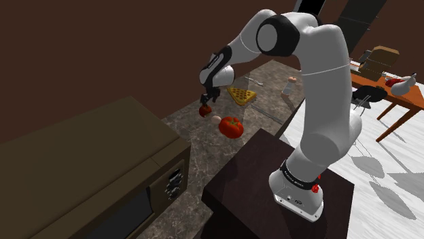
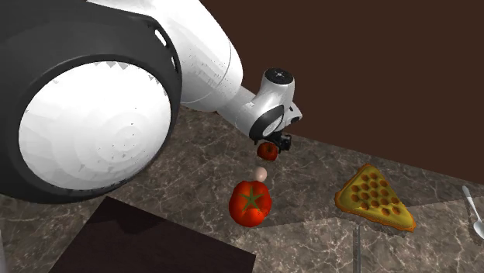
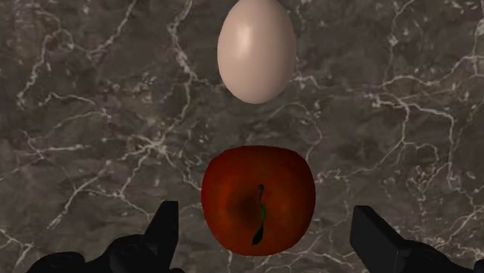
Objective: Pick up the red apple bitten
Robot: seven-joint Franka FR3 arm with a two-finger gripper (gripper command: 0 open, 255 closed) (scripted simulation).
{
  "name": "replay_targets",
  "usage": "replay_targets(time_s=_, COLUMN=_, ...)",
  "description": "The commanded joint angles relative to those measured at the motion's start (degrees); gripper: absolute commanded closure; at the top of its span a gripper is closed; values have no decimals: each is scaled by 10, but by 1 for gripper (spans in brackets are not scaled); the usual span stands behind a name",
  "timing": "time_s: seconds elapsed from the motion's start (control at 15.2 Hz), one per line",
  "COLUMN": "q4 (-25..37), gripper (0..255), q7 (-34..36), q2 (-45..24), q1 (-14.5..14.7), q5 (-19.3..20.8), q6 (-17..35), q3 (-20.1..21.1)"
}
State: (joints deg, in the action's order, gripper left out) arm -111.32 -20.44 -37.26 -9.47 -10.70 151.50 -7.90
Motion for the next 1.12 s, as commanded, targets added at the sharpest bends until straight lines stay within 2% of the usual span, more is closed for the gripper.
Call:
replay_targets(time_s=0.0, q4=6, gripper=0, q7=-2, q2=-15, q1=-2, q5=-3, q6=10, q3=3)
replay_targets(time_s=0.13, q4=7, gripper=0, q7=-2, q2=-19, q1=-3, q5=-3, q6=13, q3=4)
replay_targets(time_s=0.2, q4=7, gripper=255, q7=-2, q2=-19, q1=-3, q5=-3, q6=13, q3=4)
replay_targets(time_s=0.79, q4=7, gripper=255, q7=-2, q2=-19, q1=-3, q5=-3, q6=13, q3=4)
replay_targets(time_s=1.06, q4=-2, gripper=255, q7=2, q2=8, q1=2, q5=2, q6=-6, q3=-2)
